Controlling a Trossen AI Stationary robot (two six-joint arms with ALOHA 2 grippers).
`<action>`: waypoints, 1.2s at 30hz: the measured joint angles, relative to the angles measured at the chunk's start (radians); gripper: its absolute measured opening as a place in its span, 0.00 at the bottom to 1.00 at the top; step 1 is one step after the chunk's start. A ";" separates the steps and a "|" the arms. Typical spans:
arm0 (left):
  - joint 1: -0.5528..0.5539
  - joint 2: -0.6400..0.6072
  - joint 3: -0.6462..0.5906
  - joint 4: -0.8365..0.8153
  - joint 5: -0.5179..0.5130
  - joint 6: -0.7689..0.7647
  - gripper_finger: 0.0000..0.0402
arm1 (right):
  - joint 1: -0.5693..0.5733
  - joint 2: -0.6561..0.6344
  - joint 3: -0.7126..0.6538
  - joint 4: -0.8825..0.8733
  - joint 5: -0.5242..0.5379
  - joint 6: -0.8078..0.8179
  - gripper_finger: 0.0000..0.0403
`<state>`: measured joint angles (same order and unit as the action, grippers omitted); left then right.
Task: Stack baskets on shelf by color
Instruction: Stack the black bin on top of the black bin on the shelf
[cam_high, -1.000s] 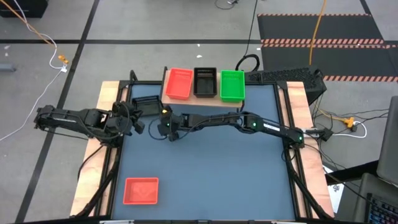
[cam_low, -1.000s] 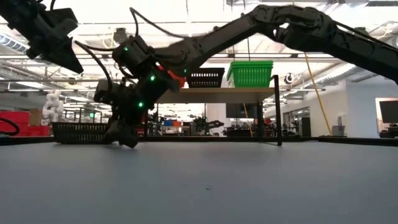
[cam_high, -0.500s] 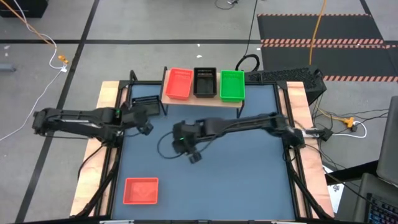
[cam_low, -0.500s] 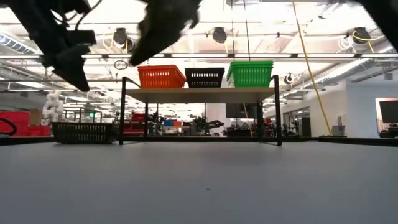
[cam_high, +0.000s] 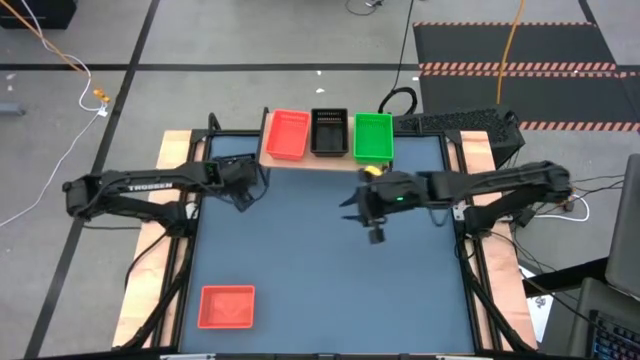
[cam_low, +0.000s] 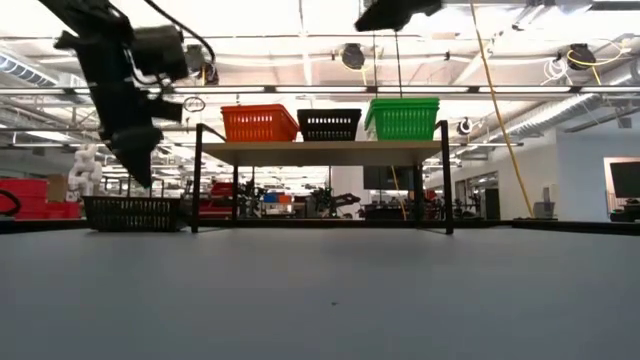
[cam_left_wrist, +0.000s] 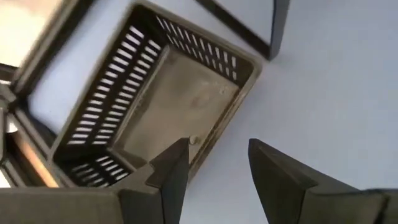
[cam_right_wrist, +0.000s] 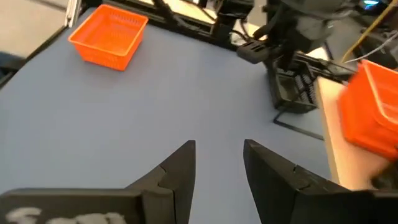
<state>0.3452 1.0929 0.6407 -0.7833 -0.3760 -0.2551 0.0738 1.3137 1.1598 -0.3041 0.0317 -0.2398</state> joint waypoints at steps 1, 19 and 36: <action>0.022 0.018 0.000 0.008 0.018 0.027 0.41 | 0.000 -0.036 -0.033 0.011 0.011 0.009 0.32; 0.211 0.199 0.000 0.056 0.104 0.331 0.12 | 0.000 -0.200 -0.238 0.106 0.027 0.072 0.32; -0.257 0.014 0.000 0.010 0.438 0.081 0.02 | 0.023 -0.087 -0.390 0.273 -0.096 0.087 0.32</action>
<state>0.0878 1.1071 0.6407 -0.7733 0.0619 -0.1742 0.0967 1.2265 0.7702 -0.0309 -0.0646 -0.1529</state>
